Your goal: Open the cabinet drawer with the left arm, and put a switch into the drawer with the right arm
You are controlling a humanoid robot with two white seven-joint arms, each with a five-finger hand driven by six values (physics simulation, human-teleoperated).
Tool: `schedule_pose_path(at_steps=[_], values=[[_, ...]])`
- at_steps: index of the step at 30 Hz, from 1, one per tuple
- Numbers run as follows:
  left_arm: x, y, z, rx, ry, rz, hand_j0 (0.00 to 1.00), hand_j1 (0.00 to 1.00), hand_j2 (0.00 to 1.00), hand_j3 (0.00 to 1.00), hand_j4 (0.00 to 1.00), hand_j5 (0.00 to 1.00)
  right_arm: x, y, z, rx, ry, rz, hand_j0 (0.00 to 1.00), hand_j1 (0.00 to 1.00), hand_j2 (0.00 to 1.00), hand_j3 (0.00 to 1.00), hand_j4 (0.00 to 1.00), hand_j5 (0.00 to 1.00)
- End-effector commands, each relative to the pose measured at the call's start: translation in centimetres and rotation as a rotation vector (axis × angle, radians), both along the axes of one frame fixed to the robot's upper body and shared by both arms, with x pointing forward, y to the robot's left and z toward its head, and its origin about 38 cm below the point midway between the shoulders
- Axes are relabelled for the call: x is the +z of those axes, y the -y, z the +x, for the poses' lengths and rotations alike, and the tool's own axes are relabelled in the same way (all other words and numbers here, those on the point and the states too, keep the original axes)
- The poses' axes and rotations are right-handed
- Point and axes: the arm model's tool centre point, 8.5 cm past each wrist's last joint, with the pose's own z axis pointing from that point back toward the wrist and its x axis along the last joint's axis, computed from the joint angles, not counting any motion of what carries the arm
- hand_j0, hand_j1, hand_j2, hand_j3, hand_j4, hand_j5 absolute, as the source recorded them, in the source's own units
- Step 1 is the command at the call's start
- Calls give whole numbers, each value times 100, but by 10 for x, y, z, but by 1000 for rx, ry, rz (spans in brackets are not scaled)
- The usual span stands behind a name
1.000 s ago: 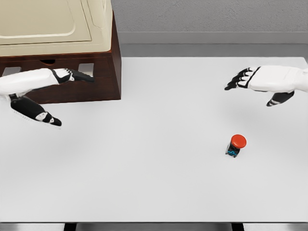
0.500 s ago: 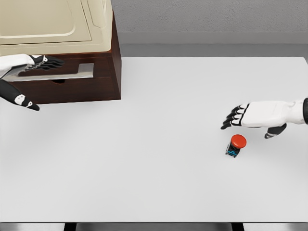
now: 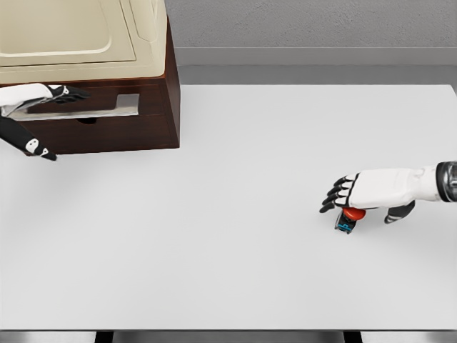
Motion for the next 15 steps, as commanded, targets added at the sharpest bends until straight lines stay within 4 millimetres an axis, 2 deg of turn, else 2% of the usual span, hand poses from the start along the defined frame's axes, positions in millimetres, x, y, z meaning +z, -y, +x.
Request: schedule_pose_path(at_steps=[1, 7, 15], values=[[-3, -9, 4, 29, 0, 18, 100, 100, 100, 100, 100, 100, 0, -3, 0, 2, 0, 8, 100, 100, 100, 100, 100, 100], [-15, -2, 2, 0, -21, 19, 100, 100, 100, 100, 100, 100, 1, -2, 0, 3, 0, 7, 100, 100, 100, 100, 100, 100], [-9, 11, -5, -49, -11, 20, 100, 100, 100, 100, 100, 100, 4, -5, -3, 15, 6, 10, 100, 100, 100, 100, 100, 100]])
